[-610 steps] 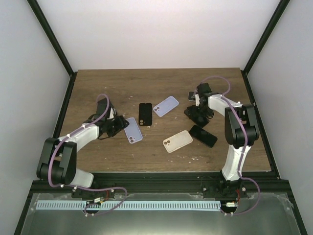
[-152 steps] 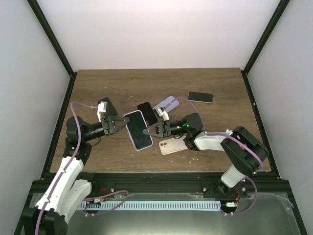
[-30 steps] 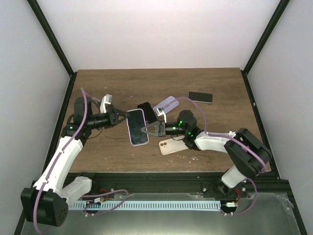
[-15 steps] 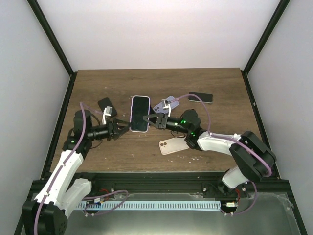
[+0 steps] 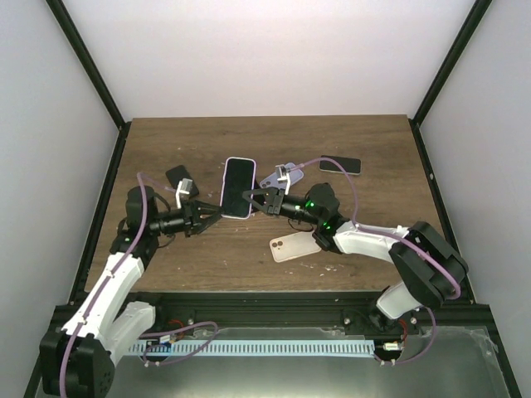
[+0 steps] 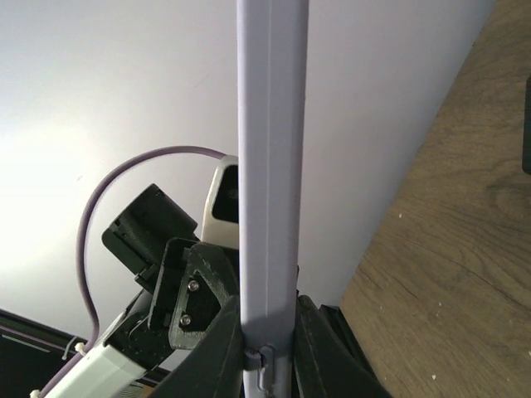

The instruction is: Put the phone into the phone case

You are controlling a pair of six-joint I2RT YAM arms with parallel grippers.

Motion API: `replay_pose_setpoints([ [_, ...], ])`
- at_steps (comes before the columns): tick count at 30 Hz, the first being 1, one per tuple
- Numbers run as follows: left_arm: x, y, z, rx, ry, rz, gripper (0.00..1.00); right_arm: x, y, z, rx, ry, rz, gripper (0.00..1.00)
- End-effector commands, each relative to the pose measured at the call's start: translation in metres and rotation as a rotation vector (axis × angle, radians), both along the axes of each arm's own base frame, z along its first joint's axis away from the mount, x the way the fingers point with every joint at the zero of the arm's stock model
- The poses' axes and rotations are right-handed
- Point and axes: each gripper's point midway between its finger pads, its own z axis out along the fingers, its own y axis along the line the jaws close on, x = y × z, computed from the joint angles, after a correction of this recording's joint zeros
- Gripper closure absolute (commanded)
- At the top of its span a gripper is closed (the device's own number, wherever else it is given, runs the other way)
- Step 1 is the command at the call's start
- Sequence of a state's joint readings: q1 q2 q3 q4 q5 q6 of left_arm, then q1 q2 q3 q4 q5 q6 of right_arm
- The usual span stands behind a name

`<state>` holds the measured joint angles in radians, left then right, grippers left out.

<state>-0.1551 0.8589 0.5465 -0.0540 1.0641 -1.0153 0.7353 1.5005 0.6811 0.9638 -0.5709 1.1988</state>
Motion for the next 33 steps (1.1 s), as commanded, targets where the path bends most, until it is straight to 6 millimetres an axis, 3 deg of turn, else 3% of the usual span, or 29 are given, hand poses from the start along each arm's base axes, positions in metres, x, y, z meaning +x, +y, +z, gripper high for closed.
replay_pose_setpoints([
  [1,0.002,-0.001,0.003,-0.016,-0.017,-0.007,0.79,0.007,0.001,0.036,0.069,-0.084,-0.024,0.91],
  [3,0.005,0.0,0.0,0.008,-0.023,0.006,0.97,0.008,0.002,0.031,0.047,-0.082,-0.027,0.91],
  [4,0.007,0.002,-0.003,0.027,-0.016,0.016,1.0,0.009,0.003,0.029,0.041,-0.08,-0.028,0.9],
  [8,0.011,0.006,-0.015,0.108,0.011,0.036,1.0,0.009,0.004,0.017,0.013,-0.07,-0.023,0.87],
  [12,0.012,0.006,-0.012,0.112,0.0,0.043,1.0,0.007,0.005,0.009,-0.002,-0.06,-0.013,0.89],
  [13,0.012,0.006,-0.009,0.105,-0.008,0.04,0.97,0.005,0.005,0.009,-0.001,-0.068,-0.004,0.9],
  [17,0.011,0.006,0.004,0.082,-0.069,0.05,0.6,-0.007,0.006,0.019,0.01,-0.121,0.061,0.91],
  [21,0.012,0.004,0.012,0.049,-0.11,0.037,0.52,-0.025,0.014,0.028,0.017,-0.16,0.19,0.9],
  [24,0.011,0.0,0.016,0.019,-0.126,0.007,0.6,-0.033,0.015,0.031,0.026,-0.173,0.22,0.88],
  [28,0.012,-0.001,0.017,0.011,-0.132,-0.006,0.82,-0.036,0.02,0.029,-0.005,-0.169,0.246,0.82],
  [33,0.016,0.0,0.019,0.025,-0.183,0.013,0.99,-0.044,0.017,0.01,-0.05,-0.096,0.271,0.66],
])
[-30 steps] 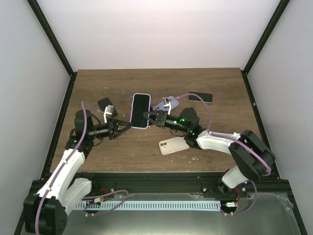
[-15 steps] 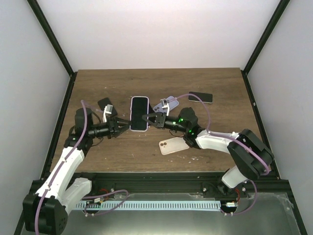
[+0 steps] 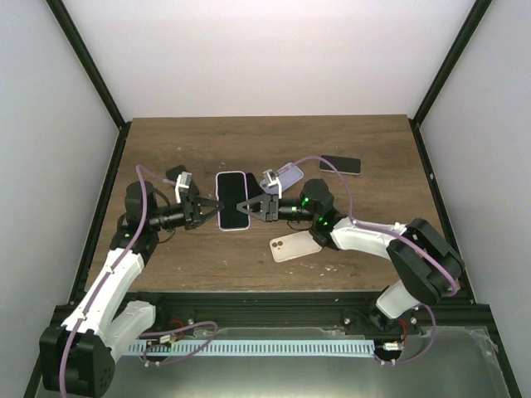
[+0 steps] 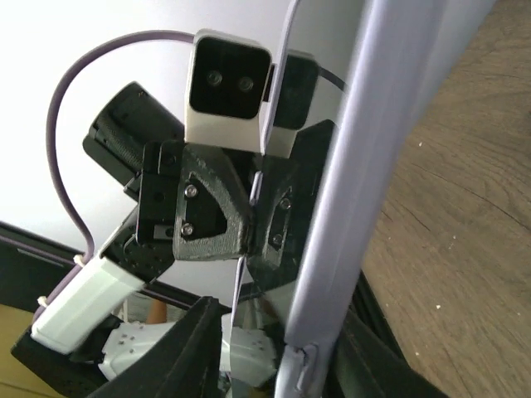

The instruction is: Put the phone into the phone case

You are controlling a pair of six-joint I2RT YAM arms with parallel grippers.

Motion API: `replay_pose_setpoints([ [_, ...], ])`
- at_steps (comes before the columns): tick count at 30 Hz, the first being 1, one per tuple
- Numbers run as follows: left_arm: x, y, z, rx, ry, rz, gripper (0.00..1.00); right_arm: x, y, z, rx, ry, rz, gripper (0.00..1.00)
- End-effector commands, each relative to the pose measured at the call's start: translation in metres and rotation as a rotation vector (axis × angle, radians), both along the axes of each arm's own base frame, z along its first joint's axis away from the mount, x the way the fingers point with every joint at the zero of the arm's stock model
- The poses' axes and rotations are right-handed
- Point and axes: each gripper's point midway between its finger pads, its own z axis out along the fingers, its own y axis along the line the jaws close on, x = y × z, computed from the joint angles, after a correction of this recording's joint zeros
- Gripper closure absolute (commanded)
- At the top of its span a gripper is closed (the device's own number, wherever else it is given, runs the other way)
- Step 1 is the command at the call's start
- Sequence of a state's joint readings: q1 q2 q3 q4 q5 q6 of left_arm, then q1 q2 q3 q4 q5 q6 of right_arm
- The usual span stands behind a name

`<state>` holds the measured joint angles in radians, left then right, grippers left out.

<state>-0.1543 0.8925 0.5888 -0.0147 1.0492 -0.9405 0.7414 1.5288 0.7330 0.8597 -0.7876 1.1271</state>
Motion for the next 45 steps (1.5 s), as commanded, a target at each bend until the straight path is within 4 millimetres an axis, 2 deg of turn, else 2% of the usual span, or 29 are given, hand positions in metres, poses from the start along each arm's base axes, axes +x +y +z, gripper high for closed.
replay_pose_setpoints([
  [1,0.006,0.001,0.006,0.007,-0.078,0.02,1.0,-0.017,-0.001,0.017,0.021,-0.042,0.059,0.61],
  [5,0.01,0.003,0.009,0.008,-0.118,0.047,1.0,-0.024,-0.01,0.0,-0.012,0.024,0.043,0.59],
  [10,0.016,0.005,0.006,0.013,-0.127,0.068,1.0,-0.028,-0.012,0.001,-0.005,0.043,0.056,0.62],
  [16,0.022,0.009,-0.002,0.058,-0.153,0.115,1.0,-0.027,-0.009,0.004,0.01,0.061,0.074,0.85],
  [19,0.029,0.016,-0.01,0.15,-0.195,0.175,1.0,-0.024,-0.008,-0.003,0.0,0.105,0.062,0.99],
  [22,0.033,0.022,-0.02,0.259,-0.227,0.224,1.0,-0.02,-0.007,-0.017,-0.031,0.15,0.042,0.99],
  [24,0.035,0.022,-0.025,0.268,-0.214,0.229,1.0,-0.018,-0.007,-0.023,-0.037,0.158,0.039,0.99],
  [27,0.037,0.019,-0.036,0.246,-0.148,0.218,1.0,-0.015,-0.008,-0.038,-0.062,0.174,0.031,0.75],
  [31,0.043,0.018,-0.063,0.274,-0.037,0.199,1.0,-0.004,-0.021,-0.065,-0.141,0.179,-0.043,0.58],
  [37,0.053,0.016,-0.1,0.312,0.083,0.167,1.0,0.008,-0.043,-0.08,-0.265,0.132,-0.163,0.32],
  [40,0.059,0.022,-0.124,0.374,0.152,0.182,1.0,0.018,-0.054,-0.086,-0.383,0.126,-0.251,0.23],
  [41,0.06,0.023,-0.132,0.393,0.179,0.183,1.0,0.023,-0.058,-0.083,-0.41,0.121,-0.282,0.21],
  [45,0.059,0.027,-0.164,0.433,0.278,0.183,1.0,0.035,-0.076,-0.083,-0.527,0.147,-0.402,0.15],
])
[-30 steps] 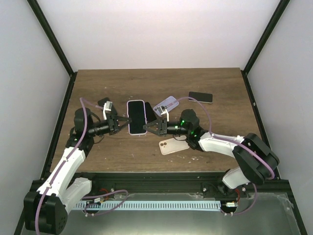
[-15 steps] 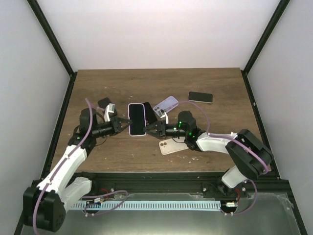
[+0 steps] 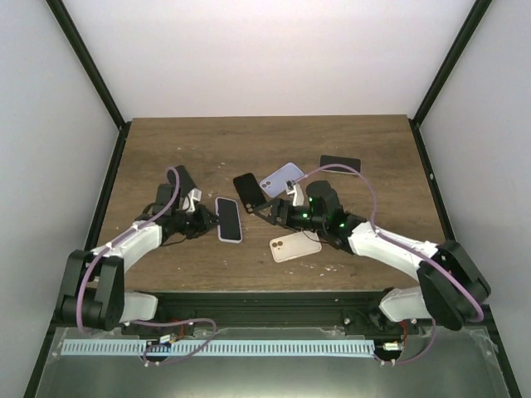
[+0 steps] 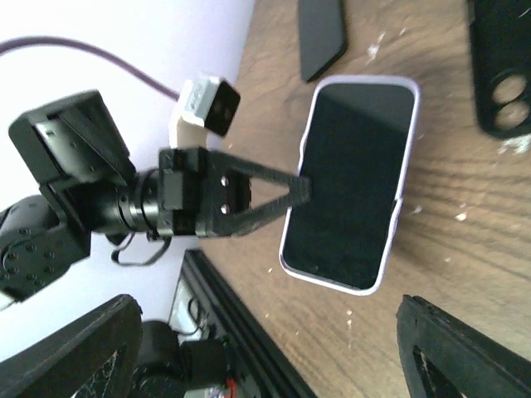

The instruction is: Put the phone into the phone case

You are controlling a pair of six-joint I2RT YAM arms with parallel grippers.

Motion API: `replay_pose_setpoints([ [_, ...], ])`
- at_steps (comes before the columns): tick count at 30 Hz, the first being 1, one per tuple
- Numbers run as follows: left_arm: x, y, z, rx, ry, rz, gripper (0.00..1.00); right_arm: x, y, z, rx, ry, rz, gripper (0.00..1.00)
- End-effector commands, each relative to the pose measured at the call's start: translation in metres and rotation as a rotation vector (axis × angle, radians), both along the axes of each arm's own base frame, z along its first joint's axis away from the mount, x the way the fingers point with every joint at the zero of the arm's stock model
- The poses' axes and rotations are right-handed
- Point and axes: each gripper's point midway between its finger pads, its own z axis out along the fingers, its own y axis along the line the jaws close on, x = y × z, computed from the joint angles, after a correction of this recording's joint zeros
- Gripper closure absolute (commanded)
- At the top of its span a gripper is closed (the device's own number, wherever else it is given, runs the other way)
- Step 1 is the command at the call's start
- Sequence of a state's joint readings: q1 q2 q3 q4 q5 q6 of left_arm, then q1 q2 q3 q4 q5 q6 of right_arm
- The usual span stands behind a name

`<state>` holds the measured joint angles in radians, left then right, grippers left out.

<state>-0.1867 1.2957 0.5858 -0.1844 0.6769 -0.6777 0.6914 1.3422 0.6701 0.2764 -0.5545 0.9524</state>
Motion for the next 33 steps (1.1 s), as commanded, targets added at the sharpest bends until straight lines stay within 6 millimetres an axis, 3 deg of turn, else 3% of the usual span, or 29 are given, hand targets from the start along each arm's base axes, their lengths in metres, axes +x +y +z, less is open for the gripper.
replay_pose_setpoints([
  [1,0.013,0.004,-0.009,0.036,-0.005,0.005,1.0,0.018,-0.029,-0.009,-0.207,0.01,-0.154,0.14],
  [6,0.006,0.011,-0.037,0.084,0.072,0.019,0.98,0.024,-0.05,-0.01,-0.285,-0.004,-0.254,0.14],
  [10,0.004,0.016,-0.045,0.117,0.096,0.028,0.85,0.032,-0.066,-0.017,-0.363,0.002,-0.335,0.14],
  [14,0.002,0.021,-0.044,0.145,0.095,0.038,0.67,0.044,-0.071,-0.013,-0.455,-0.109,-0.318,0.14],
  [19,0.002,0.024,-0.03,0.159,0.055,0.043,0.5,0.064,-0.093,-0.016,-0.535,-0.117,-0.345,0.15],
  [22,0.004,0.025,-0.014,0.16,0.012,0.048,0.32,0.07,-0.118,-0.031,-0.563,0.017,-0.441,0.15],
  [26,0.005,0.025,0.01,0.161,-0.059,0.039,0.14,0.061,-0.144,-0.05,-0.591,0.23,-0.611,0.15],
  [29,0.005,0.022,0.026,0.151,-0.112,0.014,0.08,0.054,-0.155,-0.057,-0.613,0.307,-0.676,0.13],
  [33,0.001,0.014,0.043,0.12,-0.153,-0.035,0.08,0.068,-0.162,-0.051,-0.654,0.152,-0.612,0.12],
])
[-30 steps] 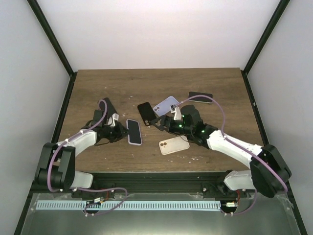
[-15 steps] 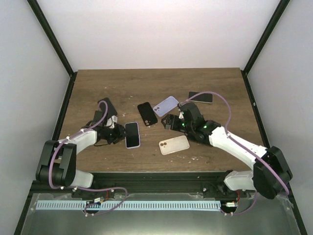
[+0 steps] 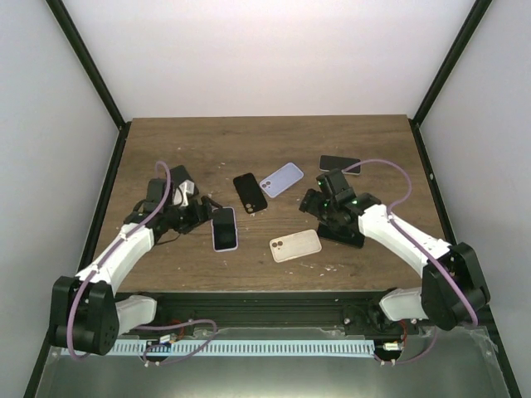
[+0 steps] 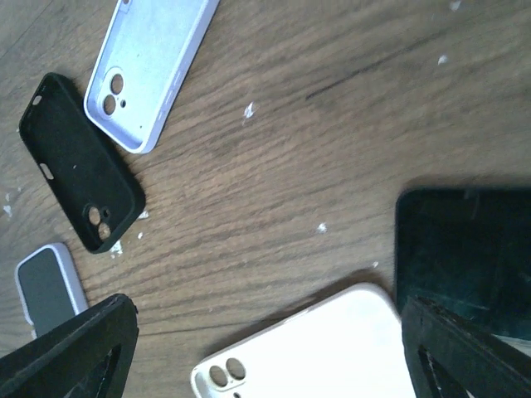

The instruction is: Put the phone into the phone case

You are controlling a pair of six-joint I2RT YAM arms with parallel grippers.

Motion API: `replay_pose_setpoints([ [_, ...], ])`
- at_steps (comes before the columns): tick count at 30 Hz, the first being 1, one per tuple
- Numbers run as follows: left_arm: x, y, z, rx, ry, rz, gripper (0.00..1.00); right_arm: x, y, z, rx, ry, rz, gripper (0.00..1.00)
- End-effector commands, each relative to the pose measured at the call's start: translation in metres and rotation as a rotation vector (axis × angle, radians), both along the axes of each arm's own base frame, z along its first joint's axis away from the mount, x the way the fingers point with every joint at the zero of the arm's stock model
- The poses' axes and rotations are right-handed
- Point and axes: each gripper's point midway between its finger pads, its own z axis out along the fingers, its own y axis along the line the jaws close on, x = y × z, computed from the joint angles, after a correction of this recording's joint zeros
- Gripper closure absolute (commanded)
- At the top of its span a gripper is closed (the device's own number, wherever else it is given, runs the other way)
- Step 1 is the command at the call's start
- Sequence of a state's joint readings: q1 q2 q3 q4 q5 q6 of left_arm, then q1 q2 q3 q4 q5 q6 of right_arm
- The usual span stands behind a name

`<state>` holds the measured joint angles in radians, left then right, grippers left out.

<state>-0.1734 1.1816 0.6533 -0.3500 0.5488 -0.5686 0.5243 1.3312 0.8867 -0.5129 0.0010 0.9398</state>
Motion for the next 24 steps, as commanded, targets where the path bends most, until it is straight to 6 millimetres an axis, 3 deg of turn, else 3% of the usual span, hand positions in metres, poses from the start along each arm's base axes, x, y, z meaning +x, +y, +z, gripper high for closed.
replay_pose_setpoints([
  [1,-0.006,-0.01,0.021,-0.022,-0.048,-0.078,0.08,0.017,-0.018,0.013,-0.095,-0.097,0.053,0.12],
  [4,-0.012,-0.018,0.029,-0.035,-0.072,-0.124,0.1,0.021,-0.03,0.005,-0.124,-0.082,0.111,0.12],
  [9,-0.025,-0.041,0.032,-0.027,-0.094,-0.222,0.13,0.016,-0.055,-0.024,-0.218,0.02,0.144,0.12],
  [16,-0.033,-0.057,0.022,-0.068,-0.08,-0.266,0.22,0.031,-0.054,-0.029,-0.384,0.023,0.405,0.1],
  [21,-0.039,-0.062,0.022,-0.089,-0.071,-0.288,0.23,0.024,-0.061,-0.066,-0.507,0.141,0.62,0.14],
  [24,-0.041,-0.061,0.026,-0.08,-0.086,-0.291,0.23,0.02,-0.059,-0.067,-0.549,0.113,0.779,0.13],
])
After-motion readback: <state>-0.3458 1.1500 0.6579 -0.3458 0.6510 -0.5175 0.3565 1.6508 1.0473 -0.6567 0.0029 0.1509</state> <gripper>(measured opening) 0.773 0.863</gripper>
